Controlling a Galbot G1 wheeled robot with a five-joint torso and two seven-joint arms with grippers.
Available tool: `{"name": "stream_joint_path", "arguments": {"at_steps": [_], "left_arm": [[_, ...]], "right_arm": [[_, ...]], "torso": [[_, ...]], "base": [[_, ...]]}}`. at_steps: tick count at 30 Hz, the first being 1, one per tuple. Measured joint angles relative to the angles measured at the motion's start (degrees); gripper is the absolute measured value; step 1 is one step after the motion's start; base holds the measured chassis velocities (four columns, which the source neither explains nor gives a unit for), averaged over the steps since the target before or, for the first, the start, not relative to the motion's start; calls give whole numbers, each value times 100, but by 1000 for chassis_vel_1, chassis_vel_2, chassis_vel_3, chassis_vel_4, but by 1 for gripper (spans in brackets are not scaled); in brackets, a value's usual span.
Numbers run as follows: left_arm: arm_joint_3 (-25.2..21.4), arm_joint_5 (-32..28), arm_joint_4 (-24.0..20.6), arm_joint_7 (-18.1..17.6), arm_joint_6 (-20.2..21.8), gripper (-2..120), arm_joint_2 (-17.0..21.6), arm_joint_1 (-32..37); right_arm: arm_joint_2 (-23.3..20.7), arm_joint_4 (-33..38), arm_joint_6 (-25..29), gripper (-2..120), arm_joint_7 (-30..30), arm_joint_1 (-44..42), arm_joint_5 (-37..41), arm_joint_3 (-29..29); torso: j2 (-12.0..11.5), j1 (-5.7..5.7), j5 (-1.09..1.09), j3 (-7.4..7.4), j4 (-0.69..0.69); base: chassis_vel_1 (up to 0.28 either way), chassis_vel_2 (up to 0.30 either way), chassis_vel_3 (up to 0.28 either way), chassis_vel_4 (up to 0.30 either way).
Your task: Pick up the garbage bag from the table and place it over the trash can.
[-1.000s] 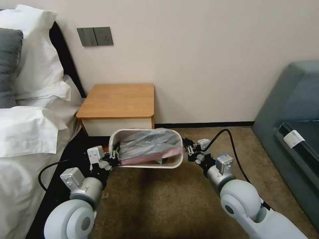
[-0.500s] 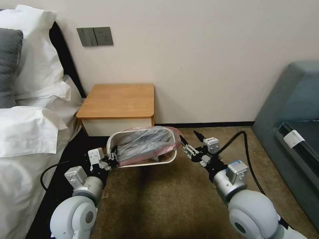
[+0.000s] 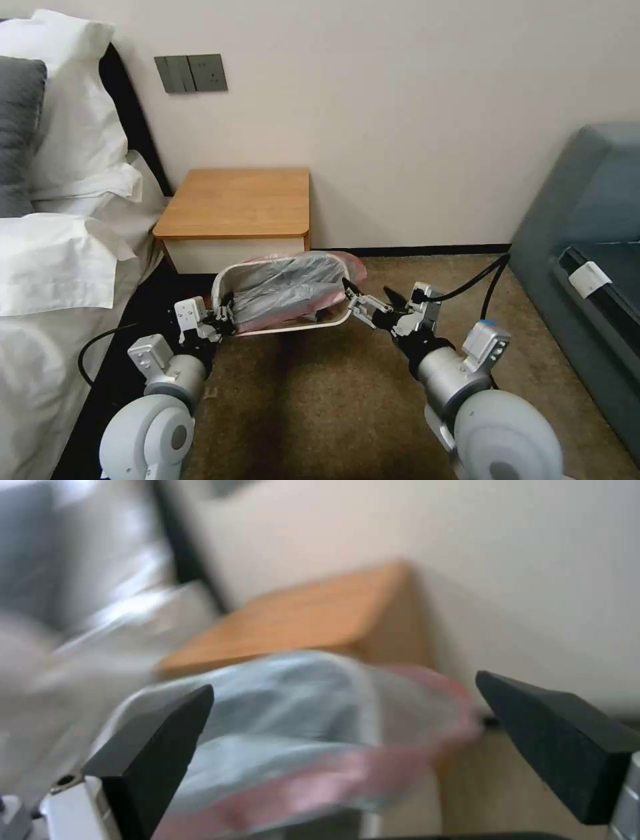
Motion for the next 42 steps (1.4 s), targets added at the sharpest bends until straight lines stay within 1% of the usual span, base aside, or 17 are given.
{"name": "stream_joint_path", "arguments": {"at_steps": [1,2,3,4,6,7,8,11,12,15,16,19,23,29,32,35,42], "left_arm": [[0,0,1,0,0,3,4,-4],[8,-1,5,1,0,3,11,-6],[19,1,5,1,4,3,16,-6],[19,1,5,1,4,3,16,-6],[48,39,1,8,14,3,37,6],[54,63,-12,12,18,3,47,17],[54,63,-12,12,18,3,47,17],[81,143,-52,35,30,3,91,55],[81,143,-52,35,30,3,91,55],[118,281,-52,56,33,3,98,48],[118,281,-52,56,33,3,98,48],[143,389,-8,64,35,3,76,14],[156,462,27,71,35,3,52,1],[162,537,26,89,28,3,68,18],[166,600,-14,110,21,3,73,40],[166,689,-55,138,2,3,65,94],[154,700,-120,143,-2,3,64,115]], "right_arm": [[-136,-20,-14,100,-387,46,-197,33],[-451,-89,-12,100,-980,211,-492,50],[-724,-184,33,100,-1378,376,-736,38],[-724,-184,33,100,-1378,376,-736,38],[-1247,-436,170,100,-2053,813,-1273,-49],[-1438,-553,233,100,-2240,1004,-1462,-100],[-1438,-553,233,100,-2240,1004,-1462,-100],[-2059,-1010,433,100,-2724,1722,-1917,-315],[-2059,-1010,433,100,-2724,1722,-1917,-315],[-2489,-1336,638,100,-3111,2278,-2217,-502],[-2489,-1336,638,100,-3111,2278,-2217,-502],[-2929,-1464,788,100,-3501,2822,-2057,-835],[-3162,-1462,873,100,-3696,3093,-1774,-1155],[-3188,-1473,885,98,-3722,3338,-1629,-1482],[-3162,-1545,858,94,-3705,3601,-1632,-1736],[-3126,-1606,799,80,-3693,3967,-1628,-2069],[-3098,-1621,750,74,-3735,4246,-1666,-2357]], "torso": [[0,0,0,0,0],[0,0,1,0,0],[0,0,0,0,1],[0,0,0,0,1],[0,0,0,0,0],[0,0,0,1,2],[0,0,0,1,2],[0,0,1,1,2],[0,0,1,1,2],[0,0,1,1,1],[0,0,1,1,1],[0,0,0,1,1],[0,0,-1,1,1],[0,0,0,0,0],[0,0,1,1,1],[0,0,0,1,1],[-1,0,0,0,2]], "base": [[0,0,0,0],[0,0,0,0],[0,0,0,0],[0,0,0,0],[0,0,0,0],[0,0,0,0],[0,0,0,0],[0,0,0,0],[0,0,0,0],[0,0,0,0],[0,0,0,0],[0,0,0,0],[0,0,0,0],[0,0,0,0],[0,0,0,0],[0,0,0,0],[0,0,0,0]]}}
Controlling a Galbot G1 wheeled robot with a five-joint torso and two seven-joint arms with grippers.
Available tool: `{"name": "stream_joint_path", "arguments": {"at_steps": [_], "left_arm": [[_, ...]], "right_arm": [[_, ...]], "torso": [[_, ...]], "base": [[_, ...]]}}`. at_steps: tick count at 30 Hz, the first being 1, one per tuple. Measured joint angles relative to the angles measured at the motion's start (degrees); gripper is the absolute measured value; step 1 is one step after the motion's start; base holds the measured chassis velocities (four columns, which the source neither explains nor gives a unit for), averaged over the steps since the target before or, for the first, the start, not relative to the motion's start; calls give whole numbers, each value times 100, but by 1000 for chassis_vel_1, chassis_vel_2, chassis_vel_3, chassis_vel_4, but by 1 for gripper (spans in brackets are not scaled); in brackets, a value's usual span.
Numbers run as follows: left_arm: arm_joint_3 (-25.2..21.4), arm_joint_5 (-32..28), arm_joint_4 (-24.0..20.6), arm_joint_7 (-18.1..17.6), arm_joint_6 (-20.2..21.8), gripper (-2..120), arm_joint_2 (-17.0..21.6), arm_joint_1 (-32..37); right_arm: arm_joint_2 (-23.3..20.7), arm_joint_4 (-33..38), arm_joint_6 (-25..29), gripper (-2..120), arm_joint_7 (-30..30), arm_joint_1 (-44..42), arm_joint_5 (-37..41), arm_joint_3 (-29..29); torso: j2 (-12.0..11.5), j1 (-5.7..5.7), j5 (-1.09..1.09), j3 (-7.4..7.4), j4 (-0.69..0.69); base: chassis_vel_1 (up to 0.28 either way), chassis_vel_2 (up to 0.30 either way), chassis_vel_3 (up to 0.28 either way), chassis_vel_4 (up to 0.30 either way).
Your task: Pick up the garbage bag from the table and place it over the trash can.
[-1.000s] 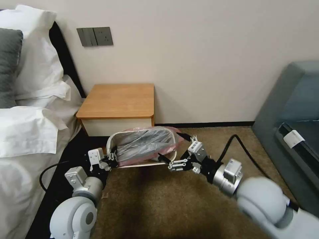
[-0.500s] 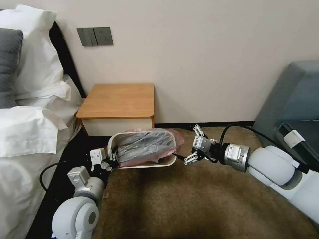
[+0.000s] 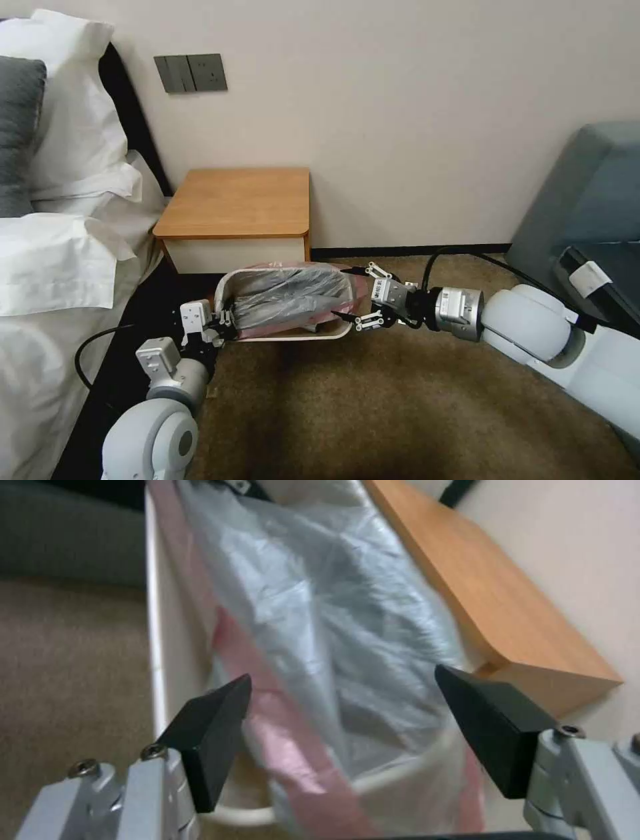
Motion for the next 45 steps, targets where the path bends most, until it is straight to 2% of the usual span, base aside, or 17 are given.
{"name": "stream_joint_path", "arguments": {"at_steps": [3,6,12,15,17,19,21,25,28,29,32,33,36,45], "left_arm": [[-1,0,-7,1,0,3,0,-26],[1,0,12,1,0,3,0,-58],[29,0,20,1,0,3,-19,-77],[34,7,15,1,0,3,-25,-71],[30,8,-2,1,0,3,-25,-56],[26,8,-11,1,0,3,-21,-47],[20,8,-31,1,0,3,-14,-29],[17,8,-34,1,0,3,-14,-22],[24,8,-36,1,1,3,-18,-20],[24,8,-36,1,1,3,-18,-20],[23,4,-36,0,1,3,-14,-43],[23,4,-36,0,1,3,-14,-43],[6,-7,-15,-1,1,3,1,-67],[-20,-16,89,-48,71,3,3,-155]], "right_arm": [[-51,20,5,76,-60,22,-39,-35],[-202,78,26,84,-91,-57,-22,2],[-275,47,60,85,-107,-142,-79,20],[-254,20,60,82,-107,-120,-110,-22],[-236,-7,60,72,-107,-88,-126,-64],[-229,-15,59,69,-107,-82,-133,-71],[-221,-40,59,58,-101,-79,-149,-86],[-220,-45,58,49,-93,-80,-151,-87],[-222,-45,58,32,-73,-110,-152,-87],[-222,-45,58,32,-73,-110,-152,-87],[-222,-44,58,16,-58,-135,-147,-84],[-222,-44,58,16,-58,-135,-147,-84],[-218,-39,59,3,-45,-142,-135,-67],[-247,105,177,0,-47,-552,-105,288]], "torso": [[0,0,0,0,0],[0,-1,0,0,-1],[0,0,0,0,-1],[0,0,1,0,-1],[0,0,0,0,0],[0,0,0,0,0],[0,0,0,0,0],[0,0,0,0,0],[0,0,0,0,-1],[0,0,0,0,-1],[0,0,0,0,-1],[0,0,0,0,-1],[0,0,0,0,0],[0,0,0,0,0]], "base": [[0,0,0,0],[0,0,0,0],[0,0,0,0],[0,0,0,0],[0,0,0,0],[0,0,0,0],[0,0,0,0],[0,0,0,0],[0,0,0,0],[0,0,0,0],[0,0,0,0],[0,0,0,0],[0,0,0,0],[0,0,0,0]]}}
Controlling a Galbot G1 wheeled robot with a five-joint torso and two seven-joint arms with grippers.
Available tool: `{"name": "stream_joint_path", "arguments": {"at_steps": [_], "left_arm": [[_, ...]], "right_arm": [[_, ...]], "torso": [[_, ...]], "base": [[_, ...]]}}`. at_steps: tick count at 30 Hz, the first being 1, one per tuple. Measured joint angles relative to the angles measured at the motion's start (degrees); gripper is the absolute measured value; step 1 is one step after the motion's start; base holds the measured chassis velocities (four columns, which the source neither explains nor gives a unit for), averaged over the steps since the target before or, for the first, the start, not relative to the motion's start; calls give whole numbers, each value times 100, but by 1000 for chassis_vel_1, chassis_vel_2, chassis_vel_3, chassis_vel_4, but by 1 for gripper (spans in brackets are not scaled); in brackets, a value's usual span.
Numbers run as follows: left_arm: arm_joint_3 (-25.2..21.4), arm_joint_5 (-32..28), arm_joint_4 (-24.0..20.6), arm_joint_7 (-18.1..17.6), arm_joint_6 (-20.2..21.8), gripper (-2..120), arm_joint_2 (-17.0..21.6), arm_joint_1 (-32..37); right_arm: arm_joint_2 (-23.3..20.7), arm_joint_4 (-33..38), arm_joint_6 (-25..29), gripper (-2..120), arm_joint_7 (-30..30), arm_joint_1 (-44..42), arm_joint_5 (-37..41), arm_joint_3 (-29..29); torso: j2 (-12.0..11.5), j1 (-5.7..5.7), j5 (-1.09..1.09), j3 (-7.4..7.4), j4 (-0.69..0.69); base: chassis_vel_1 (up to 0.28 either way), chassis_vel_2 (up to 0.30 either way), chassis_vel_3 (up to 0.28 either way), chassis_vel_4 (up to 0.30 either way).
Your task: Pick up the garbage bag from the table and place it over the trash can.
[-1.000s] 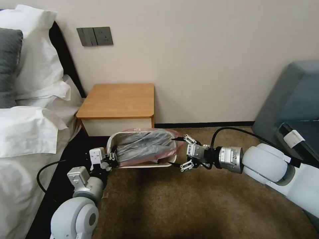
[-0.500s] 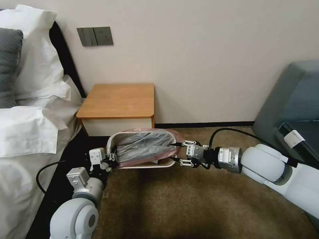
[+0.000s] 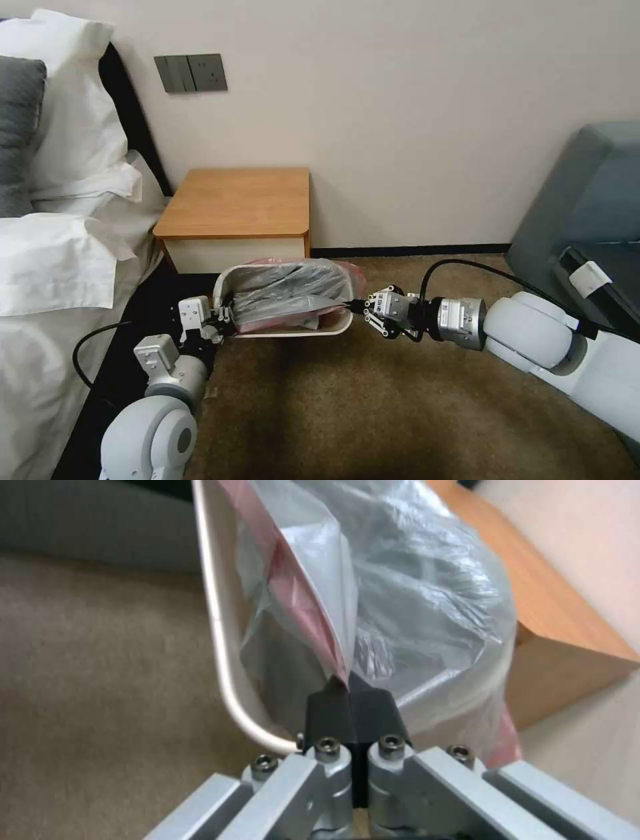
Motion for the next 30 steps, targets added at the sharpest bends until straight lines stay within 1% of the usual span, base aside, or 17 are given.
{"name": "stream_joint_path", "arguments": {"at_steps": [5,9,20,23,24,28,30], "left_arm": [[-17,-73,37,-58,98,3,-10,-118],[-27,-194,38,-105,155,3,-28,-158],[-93,-668,-87,-278,304,3,-53,-164],[-100,-1049,-205,-367,417,3,-54,-142],[-100,-1049,-205,-367,417,3,-54,-142],[-105,-1432,-331,-470,551,3,-68,-81],[-105,-1493,-358,-482,574,3,-77,-58]], "right_arm": [[-94,177,125,0,11,-556,-12,299],[-148,270,206,0,29,-789,-66,339],[-57,373,262,0,28,-919,-199,295],[-30,273,316,0,15,-961,-303,295],[-30,273,316,0,15,-961,-303,295],[31,-2,374,0,17,-995,-388,295],[57,-66,391,0,19,-996,-410,295]], "torso": [[0,0,0,0,-2],[0,0,0,0,-1],[0,0,0,0,0],[0,0,0,0,-1],[0,0,0,0,-1],[0,0,0,0,-1],[0,0,0,0,-1]], "base": [[0,0,0,0],[0,0,0,0],[0,0,0,0],[0,0,0,0],[0,0,0,0],[0,0,0,0],[0,0,0,0]]}}
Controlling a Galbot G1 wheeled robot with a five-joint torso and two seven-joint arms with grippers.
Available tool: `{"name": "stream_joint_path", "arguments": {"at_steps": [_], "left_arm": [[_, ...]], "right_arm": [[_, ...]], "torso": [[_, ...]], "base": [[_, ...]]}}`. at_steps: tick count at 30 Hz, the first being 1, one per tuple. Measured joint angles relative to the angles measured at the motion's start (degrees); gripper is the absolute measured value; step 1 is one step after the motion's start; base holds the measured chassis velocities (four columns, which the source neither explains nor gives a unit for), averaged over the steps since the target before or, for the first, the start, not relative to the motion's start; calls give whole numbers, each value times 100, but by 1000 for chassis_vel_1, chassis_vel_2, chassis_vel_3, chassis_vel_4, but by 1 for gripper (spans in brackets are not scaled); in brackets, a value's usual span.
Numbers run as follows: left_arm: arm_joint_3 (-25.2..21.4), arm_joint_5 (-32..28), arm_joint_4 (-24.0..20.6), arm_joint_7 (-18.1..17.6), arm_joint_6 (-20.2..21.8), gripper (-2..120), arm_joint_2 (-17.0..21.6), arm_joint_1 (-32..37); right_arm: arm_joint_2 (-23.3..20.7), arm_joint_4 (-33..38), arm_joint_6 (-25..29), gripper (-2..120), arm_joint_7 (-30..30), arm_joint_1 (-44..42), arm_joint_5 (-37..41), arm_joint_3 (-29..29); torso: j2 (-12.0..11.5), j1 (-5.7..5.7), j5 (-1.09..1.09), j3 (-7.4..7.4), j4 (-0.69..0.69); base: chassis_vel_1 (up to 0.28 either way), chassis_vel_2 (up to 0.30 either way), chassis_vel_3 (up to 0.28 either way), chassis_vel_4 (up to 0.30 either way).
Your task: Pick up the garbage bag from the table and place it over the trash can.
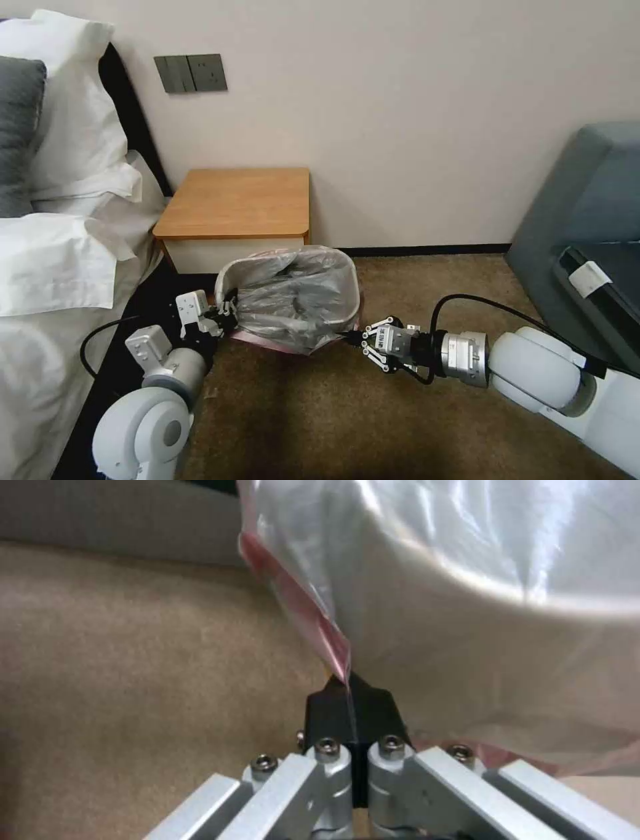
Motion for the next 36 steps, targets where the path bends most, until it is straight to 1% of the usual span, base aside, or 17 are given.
{"name": "stream_joint_path", "arguments": {"at_steps": [5,13,26,30,31,32,34,35,36], "left_arm": [[-9,-274,-145,-50,82,3,-15,123],[-16,-502,-345,-95,162,3,-45,187],[2,-596,-404,-112,178,3,-119,229],[-42,-572,-327,-115,180,3,-87,205],[-52,-565,-301,-119,180,3,-75,197],[-52,-565,-301,-119,180,3,-75,197],[-72,-535,-192,-133,180,3,-29,152],[-76,-506,-145,-136,180,3,-17,130],[-76,-506,-145,-136,180,3,-17,130]], "right_arm": [[88,-185,37,0,-2,12,-55,-19],[219,-422,87,0,-8,61,-122,-42],[305,-637,189,0,-33,60,-189,-54],[296,-568,183,0,-60,-32,-65,-41],[286,-535,181,4,-71,-51,-23,-36],[286,-535,181,4,-71,-51,-23,-36],[226,-371,195,15,-154,-124,93,0],[183,-298,203,19,-194,-149,121,10],[183,-298,203,19,-194,-149,121,10]], "torso": [[0,0,0,0,0],[0,0,0,0,0],[0,0,0,0,0],[0,0,0,0,0],[0,0,0,0,0],[0,0,0,0,0],[0,0,0,0,0],[0,0,0,0,0],[0,0,0,0,0]], "base": [[0,0,0,0],[0,0,0,0],[0,0,0,0],[0,0,0,0],[0,0,0,0],[0,0,0,0],[0,0,0,0],[0,0,0,0],[0,0,0,0]]}}
